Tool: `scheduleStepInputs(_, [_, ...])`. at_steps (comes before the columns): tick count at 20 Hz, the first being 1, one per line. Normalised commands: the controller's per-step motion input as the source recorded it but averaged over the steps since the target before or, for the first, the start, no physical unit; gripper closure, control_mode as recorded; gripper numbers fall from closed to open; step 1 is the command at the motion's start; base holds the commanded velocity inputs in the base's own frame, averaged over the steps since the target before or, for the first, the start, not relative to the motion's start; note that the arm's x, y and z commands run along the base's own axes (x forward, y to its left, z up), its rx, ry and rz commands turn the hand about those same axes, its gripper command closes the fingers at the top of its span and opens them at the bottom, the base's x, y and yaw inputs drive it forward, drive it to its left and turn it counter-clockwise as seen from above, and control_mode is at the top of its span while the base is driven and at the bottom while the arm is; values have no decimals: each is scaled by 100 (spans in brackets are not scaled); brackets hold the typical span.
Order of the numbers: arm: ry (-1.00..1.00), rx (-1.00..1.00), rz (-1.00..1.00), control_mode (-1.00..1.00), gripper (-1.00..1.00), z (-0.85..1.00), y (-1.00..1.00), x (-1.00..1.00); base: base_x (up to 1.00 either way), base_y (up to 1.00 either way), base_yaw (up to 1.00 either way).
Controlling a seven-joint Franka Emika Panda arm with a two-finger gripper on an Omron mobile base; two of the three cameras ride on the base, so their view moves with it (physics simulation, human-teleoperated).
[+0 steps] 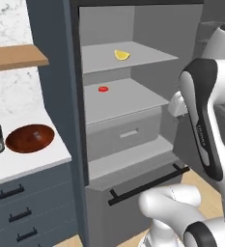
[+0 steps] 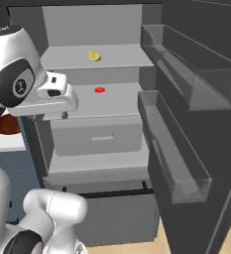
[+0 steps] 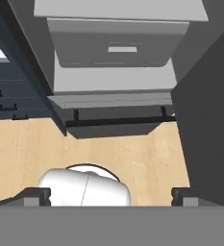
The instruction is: Grab a lemon wedge from the fridge and one ice cube from the ice bowl, and put them in the glass of lemonade.
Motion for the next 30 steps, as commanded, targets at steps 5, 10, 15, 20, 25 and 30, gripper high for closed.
scheduleStepInputs(5, [0, 0, 0, 100, -100, 0, 0, 0, 46, 0, 29])
scheduleStepInputs(10, [0, 0, 0, 100, -100, 0, 0, 0, 84, -26, 25])
scheduleStepInputs(15, [0, 0, 0, 100, -100, 0, 0, 0, 51, -56, 13])
scheduleStepInputs(20, [0, 0, 0, 100, -100, 0, 0, 0, 15, 8, 4])
scheduleStepInputs(25, [0, 0, 0, 100, -100, 0, 0, 0, 56, 1, 3])
scheduleStepInputs(30, [-6, 2, 0, -100, -100, 0, 0, -1, 2, 0, 0])
